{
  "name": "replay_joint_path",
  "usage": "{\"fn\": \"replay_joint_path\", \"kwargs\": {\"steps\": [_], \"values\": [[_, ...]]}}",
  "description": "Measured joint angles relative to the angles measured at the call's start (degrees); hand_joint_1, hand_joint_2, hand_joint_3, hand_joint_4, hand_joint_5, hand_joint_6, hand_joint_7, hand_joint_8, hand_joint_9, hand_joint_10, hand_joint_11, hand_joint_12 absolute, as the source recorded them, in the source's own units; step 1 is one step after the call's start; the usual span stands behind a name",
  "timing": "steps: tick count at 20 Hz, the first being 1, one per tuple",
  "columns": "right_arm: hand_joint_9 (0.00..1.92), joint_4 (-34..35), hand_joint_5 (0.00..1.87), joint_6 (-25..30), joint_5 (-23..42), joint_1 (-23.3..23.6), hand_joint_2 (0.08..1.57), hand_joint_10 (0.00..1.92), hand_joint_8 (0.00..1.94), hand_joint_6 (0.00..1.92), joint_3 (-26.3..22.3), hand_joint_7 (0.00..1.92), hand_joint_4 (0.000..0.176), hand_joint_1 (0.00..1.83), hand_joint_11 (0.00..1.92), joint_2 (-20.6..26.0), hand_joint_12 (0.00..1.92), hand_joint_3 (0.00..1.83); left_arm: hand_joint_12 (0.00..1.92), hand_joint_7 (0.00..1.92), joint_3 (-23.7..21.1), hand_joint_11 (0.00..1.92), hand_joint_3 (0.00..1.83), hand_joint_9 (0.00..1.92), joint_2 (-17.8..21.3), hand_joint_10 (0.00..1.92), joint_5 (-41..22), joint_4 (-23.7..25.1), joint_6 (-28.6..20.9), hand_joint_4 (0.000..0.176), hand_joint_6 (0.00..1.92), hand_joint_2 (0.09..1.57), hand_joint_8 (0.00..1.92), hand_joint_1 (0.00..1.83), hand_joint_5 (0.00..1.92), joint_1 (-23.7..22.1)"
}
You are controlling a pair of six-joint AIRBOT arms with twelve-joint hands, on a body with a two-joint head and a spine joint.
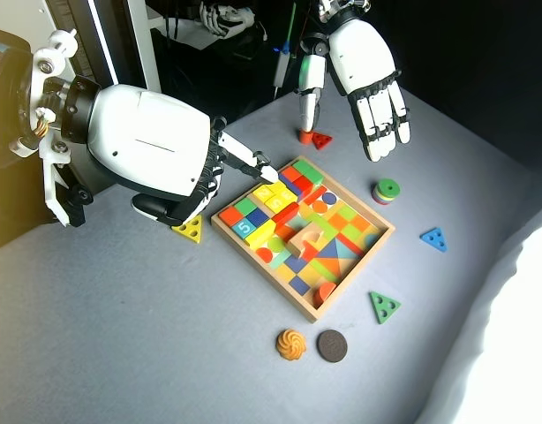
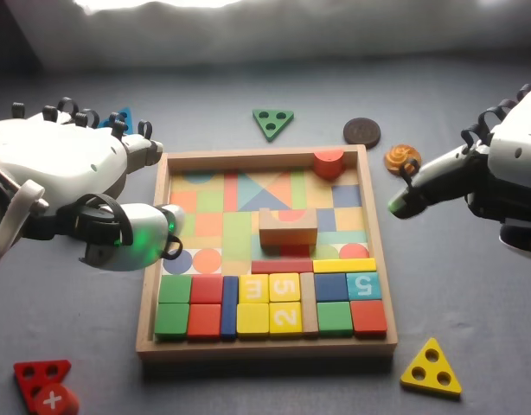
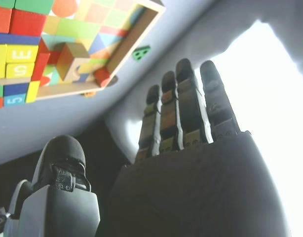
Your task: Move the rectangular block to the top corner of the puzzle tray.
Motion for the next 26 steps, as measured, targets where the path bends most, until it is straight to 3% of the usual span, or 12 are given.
{"fn": "replay_joint_path", "kwargs": {"steps": [4,9,12,15,19,21,24,26], "values": [[1.61,0.0,0.79,-0.13,-0.39,0.0,1.02,1.92,1.94,0.02,0.0,1.4,0.0,1.71,1.69,0.37,1.92,0.26,0.75,0.3,0.0,0.0,0.02,0.29,-0.02,0.02,-0.28,-0.26,0.04,0.0,0.01,1.43,0.01,0.0,0.25,-0.66],[1.64,0.15,0.43,-2.45,-3.89,-2.05,1.05,1.92,1.94,0.0,0.52,1.47,0.0,1.76,1.7,0.5,1.92,0.2,0.55,0.22,0.0,0.0,0.0,0.22,-0.37,0.0,-0.74,-0.26,0.07,0.0,0.0,1.43,0.0,0.0,0.19,-0.7],[1.62,0.2,0.28,-2.95,-4.13,-2.03,1.05,1.92,1.94,0.0,3.21,1.35,0.0,1.79,1.66,-0.37,1.92,0.22,0.33,0.14,0.0,0.0,0.0,0.13,-0.37,0.0,-0.55,-0.24,0.07,0.0,0.0,1.42,0.0,0.0,0.12,-0.68],[1.65,0.22,0.15,-4.04,-6.56,-1.79,0.98,1.92,1.94,0.0,5.95,1.42,0.0,1.79,1.69,-4.68,1.92,0.39,0.14,0.07,0.0,0.0,0.0,0.06,-0.37,0.0,-0.33,-0.24,0.07,0.0,0.0,1.42,0.0,0.0,0.05,-0.63],[1.37,0.39,0.13,-4.72,-11.39,2.89,0.95,1.92,1.94,0.01,12.66,1.29,0.0,1.79,1.26,-11.45,1.92,0.39,0.0,0.01,0.02,0.0,0.0,0.0,-0.37,0.0,-0.48,-0.26,0.07,0.0,0.0,1.4,0.0,0.0,0.0,-0.66],[1.38,0.39,0.05,-6.84,-12.74,4.66,0.95,1.92,1.94,0.01,15.04,1.31,0.0,1.83,1.34,-14.05,1.92,0.39,0.0,0.03,0.13,0.0,0.0,0.0,-0.68,0.0,-0.44,-0.26,0.07,0.0,0.0,1.39,0.01,0.0,0.01,-0.63],[1.41,0.59,0.0,-12.66,-14.91,5.05,0.84,1.92,1.94,0.0,15.69,1.41,0.0,1.83,1.46,-17.25,1.92,0.6,0.0,0.0,0.13,0.0,0.0,0.0,-0.72,0.0,-0.24,-0.28,0.07,0.0,0.0,1.38,0.0,0.0,0.0,-0.63],[1.41,0.66,0.0,-14.16,-15.67,5.03,0.81,1.92,1.94,0.0,15.69,1.36,0.0,1.83,1.45,-18.67,1.92,0.63,0.0,0.0,0.13,0.0,0.0,0.0,-0.72,0.0,-0.28,-0.31,0.02,0.0,0.0,1.38,0.0,0.0,0.0,-0.63]]}}
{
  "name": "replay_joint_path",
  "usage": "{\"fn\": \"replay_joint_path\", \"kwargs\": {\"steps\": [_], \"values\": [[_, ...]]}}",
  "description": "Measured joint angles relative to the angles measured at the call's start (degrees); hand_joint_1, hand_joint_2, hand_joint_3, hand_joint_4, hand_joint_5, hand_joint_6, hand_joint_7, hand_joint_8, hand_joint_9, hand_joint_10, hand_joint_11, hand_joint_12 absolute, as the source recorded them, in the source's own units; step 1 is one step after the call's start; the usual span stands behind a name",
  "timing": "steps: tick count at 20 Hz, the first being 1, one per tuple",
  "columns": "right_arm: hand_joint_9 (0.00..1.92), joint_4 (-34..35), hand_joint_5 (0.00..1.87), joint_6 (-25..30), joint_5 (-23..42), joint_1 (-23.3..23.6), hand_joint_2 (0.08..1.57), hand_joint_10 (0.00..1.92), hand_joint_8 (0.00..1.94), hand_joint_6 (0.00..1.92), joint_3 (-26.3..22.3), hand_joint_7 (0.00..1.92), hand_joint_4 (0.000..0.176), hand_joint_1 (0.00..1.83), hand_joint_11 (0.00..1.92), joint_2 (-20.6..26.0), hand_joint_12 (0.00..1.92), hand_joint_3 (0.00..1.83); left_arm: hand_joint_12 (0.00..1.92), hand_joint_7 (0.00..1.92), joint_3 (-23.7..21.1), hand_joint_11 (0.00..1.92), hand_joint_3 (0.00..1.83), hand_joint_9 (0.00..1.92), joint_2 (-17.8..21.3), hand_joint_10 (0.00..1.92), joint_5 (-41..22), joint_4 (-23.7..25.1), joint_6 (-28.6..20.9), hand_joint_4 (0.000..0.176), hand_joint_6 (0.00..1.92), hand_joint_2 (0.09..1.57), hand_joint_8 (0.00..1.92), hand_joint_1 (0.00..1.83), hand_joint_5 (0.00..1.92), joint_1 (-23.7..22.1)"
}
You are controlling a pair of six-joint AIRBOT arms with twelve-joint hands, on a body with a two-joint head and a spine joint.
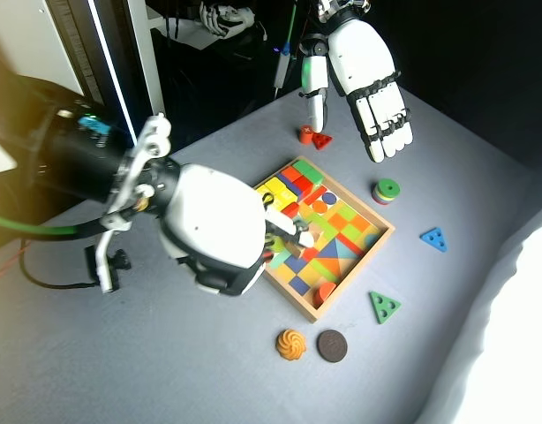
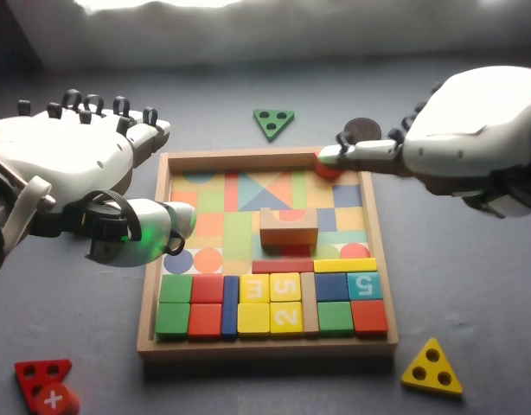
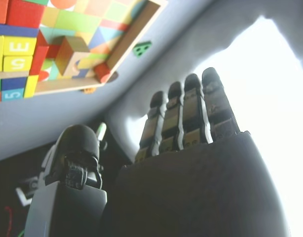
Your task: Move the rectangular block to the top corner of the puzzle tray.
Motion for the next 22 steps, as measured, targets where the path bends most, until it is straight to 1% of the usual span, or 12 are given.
{"fn": "replay_joint_path", "kwargs": {"steps": [4,5,6,8,9,10,12,13,16,19,21,22], "values": [[1.38,-0.04,0.0,-2.1,-0.22,-0.92,0.82,1.92,1.94,0.0,0.48,1.32,0.0,1.83,1.45,-2.43,1.92,0.68,0.0,0.0,0.0,0.0,0.0,0.0,0.0,0.0,0.04,0.0,-0.04,0.0,0.0,1.38,0.0,0.0,0.01,0.0],[1.36,-0.02,0.0,-2.84,-0.37,-1.29,0.82,1.92,1.94,0.0,0.79,1.29,0.0,1.83,1.41,-3.21,1.92,0.68,0.0,0.0,0.0,0.0,0.0,0.0,0.0,0.0,0.04,0.02,-0.04,0.0,0.01,1.38,0.0,0.0,0.03,0.0],[1.33,-0.02,0.0,-3.04,-0.66,-1.29,0.81,1.92,1.94,0.0,1.18,1.26,0.0,1.83,1.35,-4.0,1.92,0.66,0.0,0.0,0.0,0.0,0.0,0.0,0.0,0.0,0.0,0.0,-0.04,0.0,0.01,1.37,0.0,0.0,0.02,0.0],[1.3,0.0,0.01,-3.21,-0.44,-2.01,0.86,1.92,1.94,0.0,2.47,1.25,0.0,1.83,1.31,-6.01,1.92,0.53,0.0,0.0,0.0,0.0,0.0,0.0,0.0,0.0,0.0,0.0,-0.04,0.0,0.01,1.38,0.0,0.0,0.03,0.0],[1.27,0.0,0.06,-3.21,-0.48,-2.36,0.87,1.92,1.94,0.02,3.32,1.19,0.0,1.83,1.28,-6.99,1.92,0.51,0.0,0.0,0.0,0.0,0.0,0.0,0.0,0.0,0.0,0.0,-0.04,0.0,0.01,1.38,0.0,0.0,0.04,0.0],[1.28,-0.02,0.04,-3.23,-0.42,-2.69,0.87,1.92,1.94,0.01,4.02,1.22,0.0,1.83,1.26,-7.76,1.92,0.5,0.01,0.04,0.0,0.01,0.0,0.02,0.0,0.01,-0.02,0.0,-0.04,0.0,0.02,1.38,0.02,0.0,0.07,0.0],[1.31,-0.04,0.01,-3.23,-0.76,-2.73,0.88,1.92,1.94,0.0,5.49,1.26,0.0,1.83,1.29,-9.18,1.92,0.52,0.0,0.01,0.0,0.0,0.0,0.0,0.0,0.0,-0.02,0.02,-0.04,0.0,0.0,1.37,0.0,0.0,0.03,0.02],[1.31,-0.07,0.0,-3.23,-0.57,-2.97,0.9,1.92,1.94,0.0,6.08,1.24,0.0,1.83,1.3,-9.77,1.92,0.48,0.0,0.01,0.0,0.0,0.0,0.0,0.0,0.0,0.02,0.02,-0.04,0.0,0.01,1.38,0.0,0.0,0.04,0.24],[1.34,0.0,0.0,-3.26,-0.98,-3.39,0.91,1.92,1.94,0.0,7.04,1.27,0.0,1.83,1.34,-11.39,1.92,0.47,0.0,0.02,0.0,0.0,0.0,0.0,0.0,0.0,-0.07,-0.04,-0.04,0.0,0.01,1.37,0.01,0.0,0.06,0.24],[1.34,0.13,0.0,-3.23,-0.66,-3.39,0.91,1.92,1.94,0.0,8.72,1.28,0.0,1.83,1.35,-13.16,1.92,0.47,0.0,0.02,0.04,0.0,0.0,0.0,0.0,0.0,0.02,-0.04,0.0,0.0,0.01,1.37,0.0,0.0,0.06,0.31],[1.33,0.11,0.02,-3.26,-0.57,-3.63,0.91,1.92,1.94,0.01,9.97,1.28,0.0,1.83,1.3,-13.9,1.92,0.47,0.0,0.03,0.07,0.0,0.0,0.0,0.0,0.0,-0.02,-0.07,0.02,0.0,0.01,1.37,0.01,0.0,0.07,0.28],[1.38,0.13,0.02,-3.26,-0.74,-3.76,0.88,1.92,1.94,0.01,10.64,1.33,0.0,1.83,1.42,-14.43,1.92,0.47,0.0,0.04,0.07,0.0,0.0,0.0,0.0,0.0,0.02,-0.04,0.02,0.0,0.02,1.37,0.01,0.0,0.08,0.28]]}}
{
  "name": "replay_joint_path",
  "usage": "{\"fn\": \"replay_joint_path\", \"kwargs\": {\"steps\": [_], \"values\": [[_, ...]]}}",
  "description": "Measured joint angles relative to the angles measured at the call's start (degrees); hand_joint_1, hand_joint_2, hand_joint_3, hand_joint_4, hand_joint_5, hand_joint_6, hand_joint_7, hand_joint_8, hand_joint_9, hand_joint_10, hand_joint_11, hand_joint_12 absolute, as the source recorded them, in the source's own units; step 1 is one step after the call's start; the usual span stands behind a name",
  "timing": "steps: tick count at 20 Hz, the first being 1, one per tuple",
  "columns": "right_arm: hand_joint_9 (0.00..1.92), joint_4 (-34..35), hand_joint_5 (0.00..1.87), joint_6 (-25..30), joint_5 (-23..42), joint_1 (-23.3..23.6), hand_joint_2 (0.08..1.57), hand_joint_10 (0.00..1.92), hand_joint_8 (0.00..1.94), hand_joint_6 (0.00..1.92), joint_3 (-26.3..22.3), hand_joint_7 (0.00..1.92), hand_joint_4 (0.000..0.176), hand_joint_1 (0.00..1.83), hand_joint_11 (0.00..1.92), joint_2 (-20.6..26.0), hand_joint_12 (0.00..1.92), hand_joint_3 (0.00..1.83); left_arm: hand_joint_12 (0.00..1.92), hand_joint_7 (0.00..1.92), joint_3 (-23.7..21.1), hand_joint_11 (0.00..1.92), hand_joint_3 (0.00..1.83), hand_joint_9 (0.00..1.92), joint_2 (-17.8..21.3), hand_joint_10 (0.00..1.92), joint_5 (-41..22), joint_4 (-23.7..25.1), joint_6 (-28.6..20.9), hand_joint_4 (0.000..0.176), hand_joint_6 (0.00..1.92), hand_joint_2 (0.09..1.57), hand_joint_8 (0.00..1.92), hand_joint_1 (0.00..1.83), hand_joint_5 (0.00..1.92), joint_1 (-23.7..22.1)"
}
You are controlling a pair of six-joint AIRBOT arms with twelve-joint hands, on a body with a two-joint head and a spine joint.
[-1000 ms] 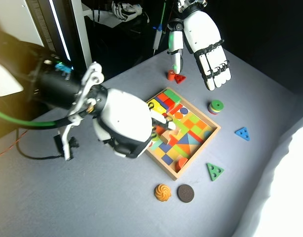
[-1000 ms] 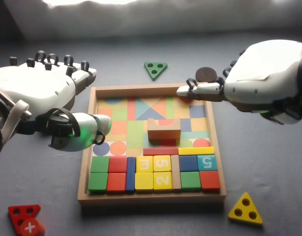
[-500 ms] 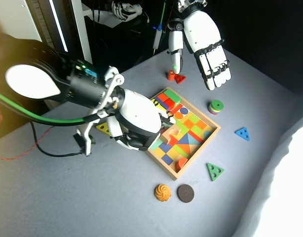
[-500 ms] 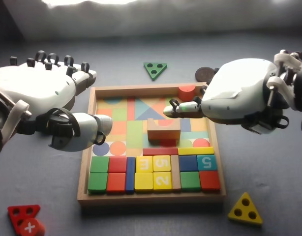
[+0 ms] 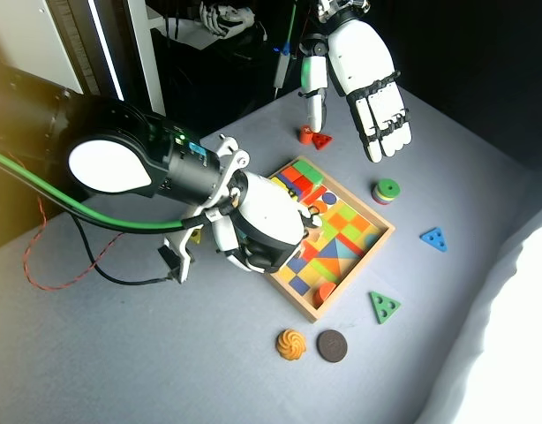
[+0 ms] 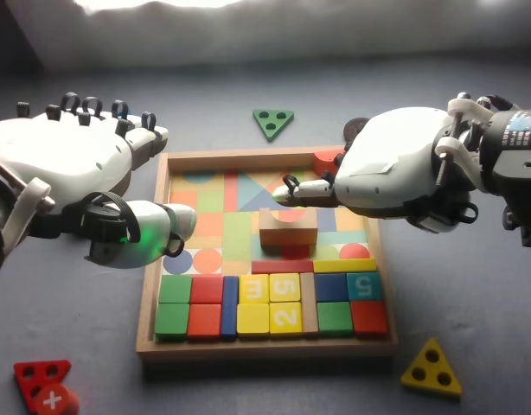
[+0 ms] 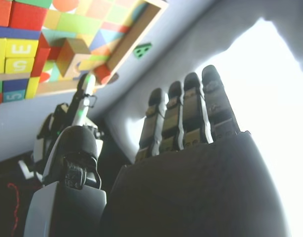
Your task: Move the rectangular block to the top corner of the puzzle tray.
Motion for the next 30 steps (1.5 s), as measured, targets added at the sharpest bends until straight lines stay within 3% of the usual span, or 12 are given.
{"fn": "replay_joint_path", "kwargs": {"steps": [5,8,19,24,28,30], "values": [[1.37,0.02,0.0,0.0,-0.04,0.04,0.9,1.92,1.94,0.0,0.81,1.32,0.0,1.83,1.33,-1.55,1.92,0.47,0.0,0.04,0.0,0.01,0.0,0.01,0.0,0.0,0.17,0.0,0.0,0.0,0.01,1.35,0.01,0.0,0.08,0.02],[1.39,0.0,0.0,0.02,-0.07,0.04,0.89,1.92,1.94,0.0,0.81,1.35,0.0,1.83,1.41,-1.7,1.92,0.46,0.03,0.09,0.0,0.04,0.0,0.07,0.0,0.01,0.17,0.0,0.0,0.0,0.01,1.35,0.01,0.0,0.12,0.0],[1.38,0.0,0.05,0.17,-0.9,0.02,0.91,1.92,1.94,0.01,0.87,1.34,0.0,1.83,1.34,-2.29,1.92,0.5,0.0,0.02,-0.02,0.0,0.0,0.0,0.0,0.0,0.22,0.04,0.0,0.0,0.0,1.35,0.0,0.0,0.05,0.0],[1.41,0.02,0.11,-0.37,-0.94,-0.02,0.89,1.92,1.94,0.01,0.87,1.38,0.0,1.83,1.42,-2.69,1.92,0.53,0.0,0.04,-0.02,0.0,0.0,0.01,0.0,0.0,0.22,0.04,-0.02,0.0,0.0,1.36,0.0,0.0,0.08,0.0],[1.4,0.02,0.11,-0.42,-0.92,-0.02,0.9,1.92,1.94,0.0,0.87,1.37,0.0,1.83,1.4,-2.69,1.92,0.54,0.01,0.07,-0.02,0.01,0.0,0.04,0.0,0.01,0.24,0.04,0.0,0.0,0.0,1.36,0.0,0.0,0.1,0.0],[1.38,0.0,0.04,-0.42,-0.94,-0.04,0.93,1.92,1.94,0.01,0.87,1.29,0.0,1.82,1.29,-2.69,1.92,0.49,0.02,0.09,-0.02,0.02,0.0,0.06,0.0,0.01,0.24,0.04,-0.02,0.0,0.01,1.36,0.01,0.0,0.1,0.02]]}}
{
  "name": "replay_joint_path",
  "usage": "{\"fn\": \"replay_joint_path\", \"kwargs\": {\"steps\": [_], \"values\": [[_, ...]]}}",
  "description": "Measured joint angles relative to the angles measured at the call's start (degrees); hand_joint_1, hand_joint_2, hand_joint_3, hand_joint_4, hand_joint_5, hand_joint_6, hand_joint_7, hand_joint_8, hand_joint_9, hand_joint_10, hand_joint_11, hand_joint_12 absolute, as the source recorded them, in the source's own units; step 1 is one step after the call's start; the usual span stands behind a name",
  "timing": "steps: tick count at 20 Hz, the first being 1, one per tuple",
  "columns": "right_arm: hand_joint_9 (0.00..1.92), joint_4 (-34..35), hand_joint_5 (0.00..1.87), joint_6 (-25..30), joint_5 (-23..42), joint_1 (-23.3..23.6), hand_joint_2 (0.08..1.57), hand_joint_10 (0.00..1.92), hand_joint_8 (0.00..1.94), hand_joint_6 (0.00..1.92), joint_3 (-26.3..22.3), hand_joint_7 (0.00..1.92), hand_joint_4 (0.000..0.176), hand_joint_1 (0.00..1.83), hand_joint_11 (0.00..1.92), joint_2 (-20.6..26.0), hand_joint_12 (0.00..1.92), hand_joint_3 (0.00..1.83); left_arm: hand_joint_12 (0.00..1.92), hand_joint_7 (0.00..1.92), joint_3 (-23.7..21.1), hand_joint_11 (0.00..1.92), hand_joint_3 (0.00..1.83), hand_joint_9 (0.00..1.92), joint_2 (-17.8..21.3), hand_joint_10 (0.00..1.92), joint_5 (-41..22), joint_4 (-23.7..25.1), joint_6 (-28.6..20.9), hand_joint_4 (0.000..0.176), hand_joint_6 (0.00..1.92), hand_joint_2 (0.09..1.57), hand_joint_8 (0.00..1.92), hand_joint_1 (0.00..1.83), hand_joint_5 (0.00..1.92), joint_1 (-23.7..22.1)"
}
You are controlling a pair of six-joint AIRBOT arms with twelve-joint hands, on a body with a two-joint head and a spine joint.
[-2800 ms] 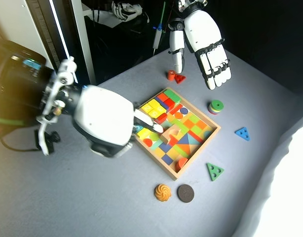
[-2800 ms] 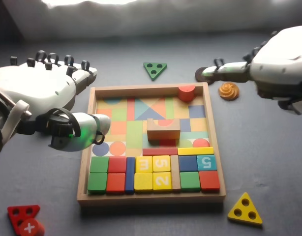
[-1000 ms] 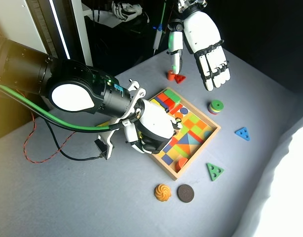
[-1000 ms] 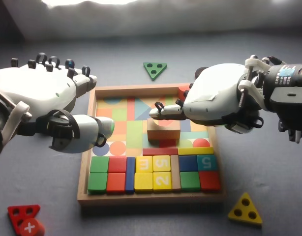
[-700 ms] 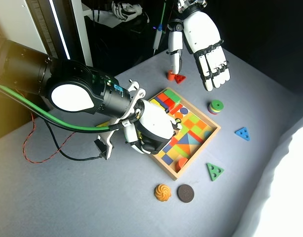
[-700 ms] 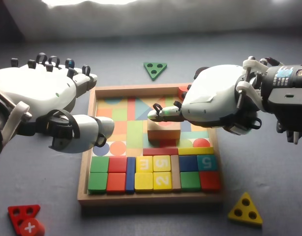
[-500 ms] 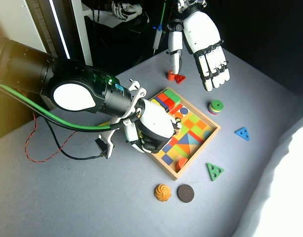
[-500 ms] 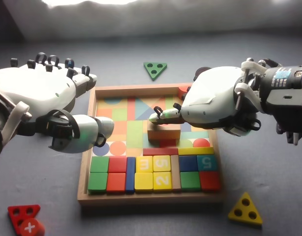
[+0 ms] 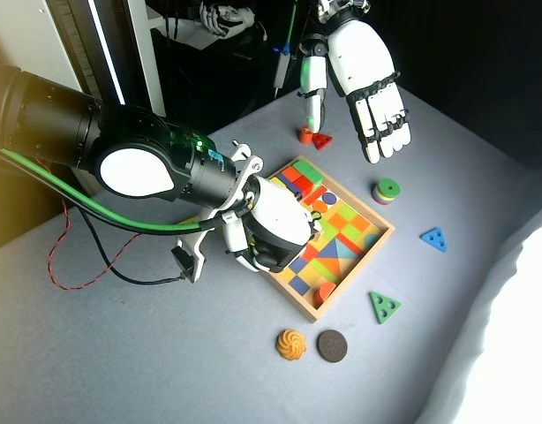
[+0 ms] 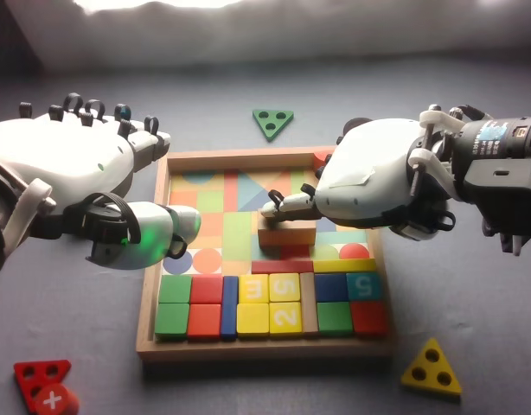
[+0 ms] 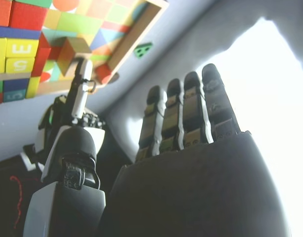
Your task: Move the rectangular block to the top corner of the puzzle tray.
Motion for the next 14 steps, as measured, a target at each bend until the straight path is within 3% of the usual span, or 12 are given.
{"fn": "replay_joint_path", "kwargs": {"steps": [1,2,4,6,10,11,12,13,14], "values": [[1.35,0.0,0.05,0.0,0.11,-0.31,0.94,1.92,1.94,0.01,0.0,1.28,0.0,1.83,1.21,0.0,1.92,0.5,0.01,0.08,0.0,0.01,0.0,0.05,0.0,0.01,-0.02,0.0,0.0,0.0,0.0,1.36,0.01,0.0,0.08,-0.02],[1.38,0.04,0.1,-0.02,-0.02,-0.61,0.93,1.92,1.94,0.02,-0.02,1.34,0.0,1.83,1.35,0.07,1.92,0.5,0.0,0.02,0.0,0.0,0.0,0.01,0.0,0.0,0.0,0.0,0.02,0.0,0.0,1.37,0.0,0.0,0.01,-0.02],[1.38,0.13,0.1,0.0,0.02,-0.63,0.94,1.92,1.94,0.02,-0.04,1.33,0.0,1.83,1.34,0.5,1.92,0.51,0.01,0.05,0.0,0.03,0.0,0.03,0.0,0.01,-0.02,0.0,0.02,0.0,0.01,1.37,0.02,0.0,0.03,-0.02],[1.34,0.09,0.1,-0.02,0.2,-0.63,0.97,1.92,1.94,0.01,-0.02,1.26,0.0,1.83,1.2,1.29,1.92,0.49,0.02,0.05,0.0,0.04,0.0,0.04,0.0,0.01,-0.02,0.02,0.02,0.0,0.01,1.36,0.02,0.0,0.04,0.0],[1.35,0.09,0.11,-0.02,0.11,-0.63,0.97,1.92,1.94,0.01,-0.02,1.28,0.0,1.83,1.26,1.9,1.92,0.49,0.01,0.04,0.0,0.02,0.0,0.03,0.0,0.01,0.02,0.0,0.02,0.0,0.0,1.36,0.01,0.0,0.01,0.0],[1.3,0.09,0.11,-0.04,0.11,-0.63,0.86,1.92,1.94,0.0,-0.04,1.24,0.0,1.83,0.84,2.01,1.7,0.51,0.02,0.07,0.0,0.04,0.0,0.05,0.0,0.01,0.0,0.02,0.02,0.0,0.01,1.36,0.02,0.0,0.04,0.0],[1.3,0.11,0.11,-0.2,0.13,-0.63,0.86,1.92,1.94,0.0,-0.02,1.24,0.0,1.83,0.84,2.08,1.7,0.51,0.02,0.07,0.0,0.04,0.0,0.05,0.0,0.01,-0.02,0.02,0.0,0.0,0.01,1.36,0.02,0.0,0.04,0.0],[1.37,0.09,0.1,-0.72,0.15,-0.63,0.93,1.92,1.94,0.0,-0.04,1.31,0.0,1.83,1.29,2.27,1.92,0.52,0.01,0.05,0.0,0.01,0.0,0.03,0.0,0.0,-0.02,0.0,0.0,0.0,0.01,1.37,0.01,0.0,0.03,0.04],[1.35,0.11,0.09,-0.94,0.15,-0.63,0.95,1.92,1.94,0.0,-0.04,1.27,0.0,1.83,1.28,2.51,1.92,0.52,0.0,0.04,0.0,0.0,0.0,0.02,0.0,0.0,0.0,0.0,0.02,0.0,0.0,1.36,0.0,0.0,0.01,0.04]]}}
